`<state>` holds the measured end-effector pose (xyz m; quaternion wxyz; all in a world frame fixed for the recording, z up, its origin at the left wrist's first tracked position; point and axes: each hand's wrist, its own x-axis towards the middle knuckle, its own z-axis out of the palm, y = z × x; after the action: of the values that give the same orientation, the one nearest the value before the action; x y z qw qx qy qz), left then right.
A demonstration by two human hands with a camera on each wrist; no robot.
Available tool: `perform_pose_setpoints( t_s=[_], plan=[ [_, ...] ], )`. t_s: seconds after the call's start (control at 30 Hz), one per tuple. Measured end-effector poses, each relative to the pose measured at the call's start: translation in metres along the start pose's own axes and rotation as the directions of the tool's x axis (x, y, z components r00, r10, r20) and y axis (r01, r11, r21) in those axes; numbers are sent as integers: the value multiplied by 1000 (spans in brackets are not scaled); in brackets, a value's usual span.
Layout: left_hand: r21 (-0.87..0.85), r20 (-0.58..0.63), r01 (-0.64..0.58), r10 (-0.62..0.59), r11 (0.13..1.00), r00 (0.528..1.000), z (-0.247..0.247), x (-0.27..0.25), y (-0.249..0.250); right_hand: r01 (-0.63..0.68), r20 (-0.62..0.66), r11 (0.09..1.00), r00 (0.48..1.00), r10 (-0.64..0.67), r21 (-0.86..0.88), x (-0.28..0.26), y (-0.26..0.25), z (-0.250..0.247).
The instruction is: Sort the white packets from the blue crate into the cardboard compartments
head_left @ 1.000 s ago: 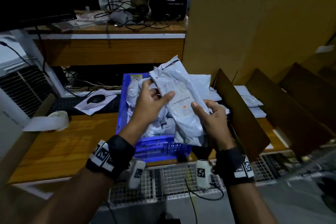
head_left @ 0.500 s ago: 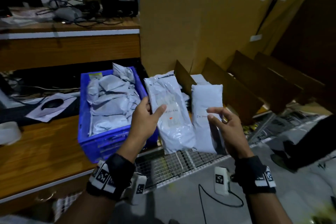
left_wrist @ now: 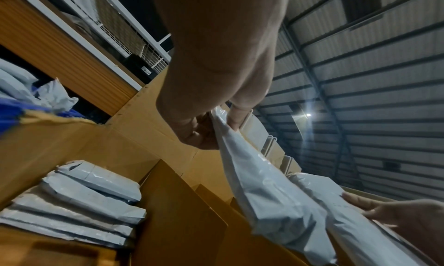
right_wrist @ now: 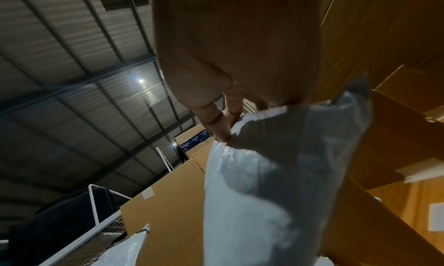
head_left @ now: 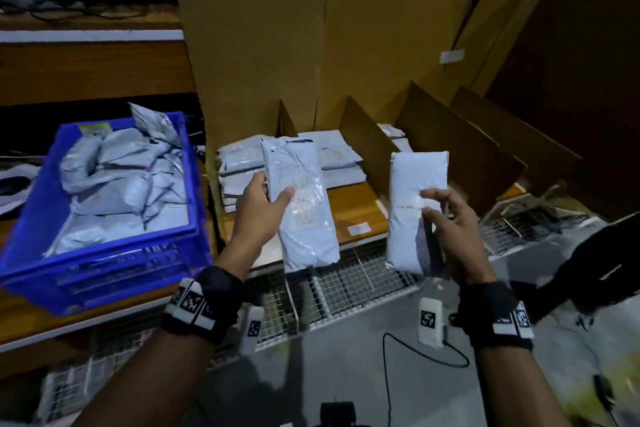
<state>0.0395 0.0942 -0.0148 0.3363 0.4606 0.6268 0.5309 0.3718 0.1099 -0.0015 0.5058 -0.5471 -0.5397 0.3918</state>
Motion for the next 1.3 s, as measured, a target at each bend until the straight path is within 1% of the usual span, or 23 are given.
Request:
perform_pose_setpoints(
  t_s=[0.1, 0.17, 0.37, 0.57, 0.73, 0.83, 0.9, 1.0, 1.1, 1.13, 1.23, 1.3],
  plan=[
    [21, -37, 27, -26, 999, 999, 30, 10, 3, -26, 32, 1000, 999, 26, -8, 33, 4, -20],
    [29, -55, 54, -52, 998, 997, 44, 19, 4, -27, 53, 1000, 998, 28, -13, 54, 5, -26],
    [77, -84, 102, -96, 992, 992, 72, 70, 7, -12, 101, 998, 995, 18, -58, 117, 14, -16],
    [99, -119, 126, -114, 987, 986, 90, 157, -3, -2, 174, 988, 984, 28, -153, 188, 30, 23],
    [117, -141, 216, -199, 969, 970, 100, 221, -9, -51, 250, 953, 960, 129, -298, 254, 35, 65],
    [136, -134, 253, -235, 958, 963, 100, 251, -15, -29, 319, 909, 931, 175, -415, 297, 43, 97],
    [145, -151, 285, -264, 947, 953, 98, 265, -19, -13, 395, 874, 889, 233, -486, 323, 52, 119],
    [153, -196, 328, -297, 932, 935, 94, 280, -20, 39, 516, 841, 805, 294, -540, 354, 66, 150],
    [181, -247, 375, -327, 909, 912, 88, 293, -18, 45, 617, 836, 697, 365, -546, 382, 85, 176],
    [198, -257, 392, -338, 899, 905, 86, 297, -18, 67, 651, 835, 661, 373, -546, 390, 93, 183],
    [230, -274, 424, -360, 876, 892, 81, 303, -22, 226, 741, 786, 551, 384, -575, 412, 113, 202],
    [241, -286, 439, -369, 865, 884, 81, 304, -22, 310, 788, 757, 460, 410, -575, 423, 126, 212]
  ],
)
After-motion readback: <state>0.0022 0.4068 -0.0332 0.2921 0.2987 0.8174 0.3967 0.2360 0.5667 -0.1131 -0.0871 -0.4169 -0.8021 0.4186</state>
